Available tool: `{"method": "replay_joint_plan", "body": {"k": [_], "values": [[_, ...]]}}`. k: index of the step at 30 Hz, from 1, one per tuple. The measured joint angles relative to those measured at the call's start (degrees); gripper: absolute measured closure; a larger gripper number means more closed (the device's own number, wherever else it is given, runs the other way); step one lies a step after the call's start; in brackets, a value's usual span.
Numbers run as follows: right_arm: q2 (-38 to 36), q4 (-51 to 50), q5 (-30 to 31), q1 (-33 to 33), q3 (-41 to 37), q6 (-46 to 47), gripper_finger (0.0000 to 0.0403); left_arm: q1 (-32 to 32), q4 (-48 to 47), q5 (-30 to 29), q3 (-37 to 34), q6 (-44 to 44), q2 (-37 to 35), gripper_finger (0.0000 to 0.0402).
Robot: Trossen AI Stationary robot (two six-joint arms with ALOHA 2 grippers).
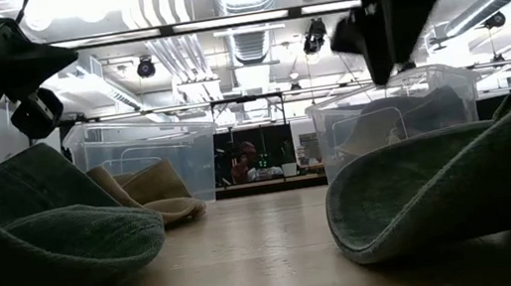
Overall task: Pick & Place hat
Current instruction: Put the right black cap into the left transparent bin
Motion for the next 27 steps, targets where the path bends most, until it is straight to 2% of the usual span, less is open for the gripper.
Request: {"method": "replay_joint_plan", "body": {"k": [6, 9, 13, 16, 20, 27], "values": [[3.79, 0.34, -1.93, 0.42, -0.24, -1.13, 0.0183, 0.00, 3.66, 0.12, -0.02, 0.04, 0.17, 0.0384], [5.28, 2.38, -5.33, 0.70, -0.13, -1.09, 0.0177, 0.00, 6.49, 0.60, -0.02, 0.16, 1.25, 0.0349], [7.22, 3.85, -6.99, 1.21, -0.07, -1.75, 0.0177, -0.02, 9.39, 1.82, -0.02, -0.22, 3.56, 0.0296], [7.59, 3.79, -8.74, 1.16, -0.09, -1.72, 0.0177, -0.02, 12.55, 1.82, -0.02, -0.18, 5.39, 0.0273], [7.82, 5.04, -11.17, 1.39, -0.09, -1.59, 0.0178, -0.02, 17.77, 1.82, 0.00, 1.68, 7.86, 0.0265], [9.89, 5.25, -14.43, 2.92, -0.15, -0.14, 0.0192, -0.09, 21.60, 1.82, -0.02, 8.21, 11.64, 0.0264]]}}
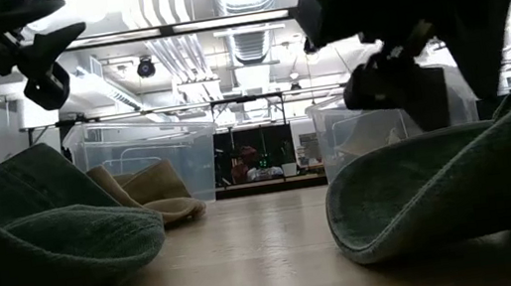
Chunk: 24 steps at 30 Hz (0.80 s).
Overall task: Pick & Place hat
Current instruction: Put the right black cap into the left transparent bin
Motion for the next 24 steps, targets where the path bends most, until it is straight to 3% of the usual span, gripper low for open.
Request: {"method": "replay_joint_plan", "body": {"k": [10, 14, 19, 24], "values": [[3.15, 1.36, 0.44, 0.88, 0.02, -0.38, 0.0227, 0.02, 3.70, 0.22, 0.00, -0.62, 3.51, 0.0264], [4.77, 1.48, 0.43, 0.88, 0.04, -0.93, 0.0274, 0.02, 3.68, 0.22, 0.00, -2.34, 4.20, 0.0264], [5.77, 1.23, -0.17, 0.84, 0.09, -2.23, 0.0370, 0.02, 3.67, 0.13, 0.00, -3.23, 4.49, 0.0264], [4.61, 0.59, -0.29, 0.86, 0.33, -2.81, 0.0389, 0.02, 4.33, -0.61, 0.00, -3.17, 4.51, 0.0264]]}}
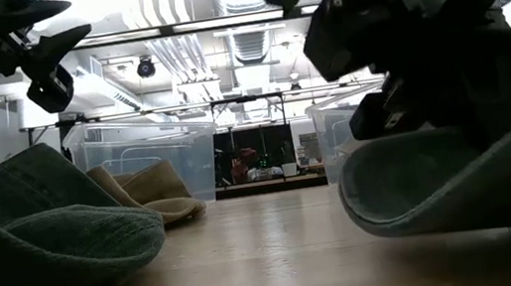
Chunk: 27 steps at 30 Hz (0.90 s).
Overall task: Pick & Place hat
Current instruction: Put the right black cap into the left transparent bin
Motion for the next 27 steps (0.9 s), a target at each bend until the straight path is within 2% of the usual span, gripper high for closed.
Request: {"method": "replay_joint_plan", "body": {"k": [5, 12, 18, 27], "values": [[-3.34, -1.37, 3.41, -0.12, 1.52, -0.32, 0.0390, 0.00, 0.44, -1.50, 1.37, 1.28, 0.50, 0.0264], [-7.09, -8.12, 14.69, -0.73, 6.49, -1.31, 0.0390, 0.00, -1.71, -3.71, 5.14, 1.58, 3.24, 0.0264], [-7.74, -9.93, 16.97, -2.73, 11.08, -3.07, 0.0391, 0.04, -4.11, -3.88, 7.05, 0.63, 6.79, 0.0264], [-7.39, -14.12, 27.17, -6.00, 17.29, -6.40, 0.0391, 0.04, -8.87, -3.89, 9.39, -2.79, 15.30, 0.0264]]}}
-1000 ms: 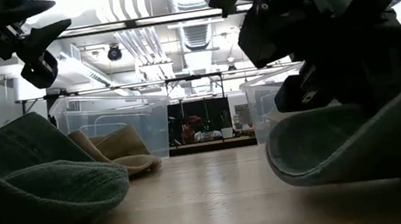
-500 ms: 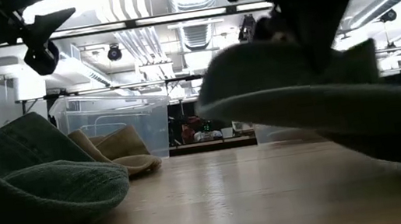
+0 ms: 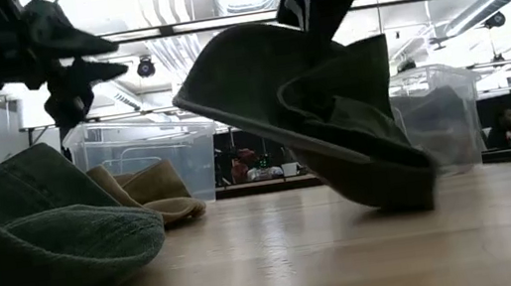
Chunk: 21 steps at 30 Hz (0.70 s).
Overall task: Pick & Place hat
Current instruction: Put the right black cap into the left transparent bin
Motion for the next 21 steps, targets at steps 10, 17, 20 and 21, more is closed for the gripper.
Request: {"method": "replay_joint_plan", "body": {"k": [10, 17, 20, 21], "values": [[0.39, -3.96, 3.69, -2.51, 4.75, -2.31, 0.0391, -0.07, 0.81, -0.05, 7.54, -1.14, 9.89, 0.0264], [0.39, -5.12, 5.22, -5.02, 7.87, -4.40, 0.0391, 0.17, -5.10, -0.07, 15.70, 0.58, 18.40, 0.0264], [0.39, -5.20, 5.23, -5.97, 8.10, -4.39, 0.0391, 0.17, -8.66, -0.07, 19.57, 0.50, 21.81, 0.0264], [0.39, -5.31, 5.23, -6.16, 8.10, -4.43, 0.0390, 0.17, -9.66, -0.08, 20.77, 0.50, 22.70, 0.0264]]}}
